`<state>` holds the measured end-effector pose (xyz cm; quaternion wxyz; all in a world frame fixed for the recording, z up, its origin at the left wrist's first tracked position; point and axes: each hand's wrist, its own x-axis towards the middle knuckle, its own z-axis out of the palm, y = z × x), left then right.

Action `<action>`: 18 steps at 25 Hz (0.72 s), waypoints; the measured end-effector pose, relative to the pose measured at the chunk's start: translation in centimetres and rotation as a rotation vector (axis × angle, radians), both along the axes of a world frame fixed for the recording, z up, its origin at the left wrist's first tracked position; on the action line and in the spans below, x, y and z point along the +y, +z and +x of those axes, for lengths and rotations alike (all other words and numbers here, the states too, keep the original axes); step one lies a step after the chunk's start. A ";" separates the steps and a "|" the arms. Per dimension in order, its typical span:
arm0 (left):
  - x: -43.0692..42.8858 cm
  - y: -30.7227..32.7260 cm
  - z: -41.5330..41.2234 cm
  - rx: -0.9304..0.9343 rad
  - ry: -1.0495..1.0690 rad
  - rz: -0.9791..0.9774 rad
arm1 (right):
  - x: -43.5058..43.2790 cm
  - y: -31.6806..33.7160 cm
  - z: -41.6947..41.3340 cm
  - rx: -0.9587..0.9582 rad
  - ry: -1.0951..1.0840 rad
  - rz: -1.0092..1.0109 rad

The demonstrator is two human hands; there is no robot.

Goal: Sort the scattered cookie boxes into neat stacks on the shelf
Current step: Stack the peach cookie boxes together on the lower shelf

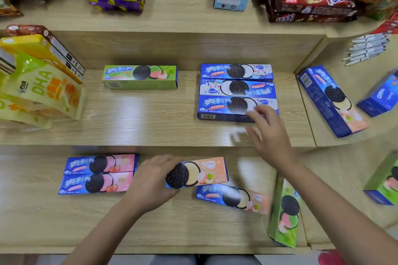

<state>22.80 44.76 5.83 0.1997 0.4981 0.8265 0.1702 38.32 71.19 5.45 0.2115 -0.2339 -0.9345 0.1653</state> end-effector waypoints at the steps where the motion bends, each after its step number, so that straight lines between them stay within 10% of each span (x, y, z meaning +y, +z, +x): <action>1: -0.3 -0.1 0.0 -0.007 0.005 0.006 | -1.6 -0.9 1.9 0.025 -0.002 -0.021; 9: -2.6 -2.0 0.6 -0.022 0.037 -0.042 | -10.9 -10.6 9.3 -0.785 0.051 -0.230; 18: -5.4 -3.0 0.9 -0.037 0.059 -0.059 | -10.4 -10.9 7.7 -0.794 -0.017 -0.169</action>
